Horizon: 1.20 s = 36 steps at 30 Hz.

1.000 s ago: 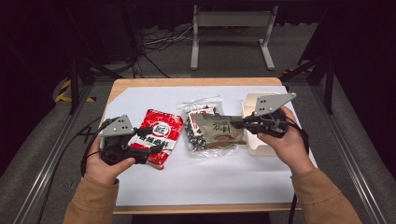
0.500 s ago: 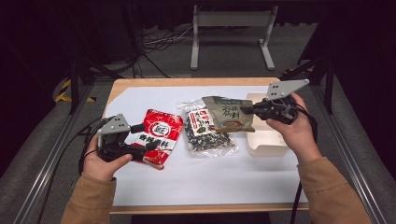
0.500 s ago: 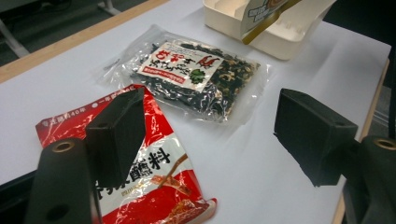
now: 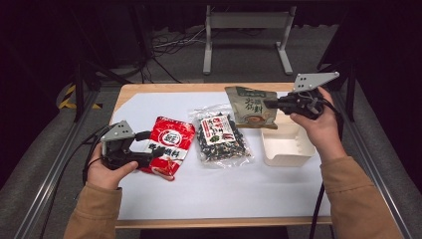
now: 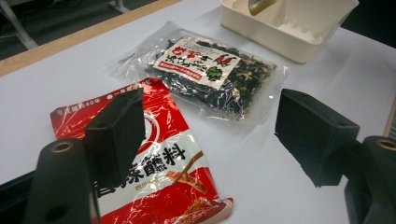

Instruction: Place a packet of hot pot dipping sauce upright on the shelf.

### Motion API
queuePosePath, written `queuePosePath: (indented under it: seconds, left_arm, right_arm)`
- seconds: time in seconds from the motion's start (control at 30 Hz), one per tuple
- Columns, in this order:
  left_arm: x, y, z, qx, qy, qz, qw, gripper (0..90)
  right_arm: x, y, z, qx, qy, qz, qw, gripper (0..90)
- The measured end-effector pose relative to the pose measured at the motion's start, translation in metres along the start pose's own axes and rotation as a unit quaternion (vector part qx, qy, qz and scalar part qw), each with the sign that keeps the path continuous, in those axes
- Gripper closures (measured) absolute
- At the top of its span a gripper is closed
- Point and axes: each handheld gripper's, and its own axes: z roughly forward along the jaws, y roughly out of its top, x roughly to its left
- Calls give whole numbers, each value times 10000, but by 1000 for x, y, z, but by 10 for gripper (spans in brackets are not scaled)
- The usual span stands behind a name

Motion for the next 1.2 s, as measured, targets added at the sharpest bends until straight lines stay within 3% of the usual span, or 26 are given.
queuePosePath:
  seconds: [0.77, 1.2]
  left_arm:
    - [9, -9, 0, 10, 135, 32, 9999, 259]
    - [16, -13, 1, 50, 170, -107, 9998, 259]
  right_arm:
    - [-49, -21, -4, -186, -488, 242, 9983, 900]
    - [-75, -35, -7, -215, -762, 482, 9957, 900]
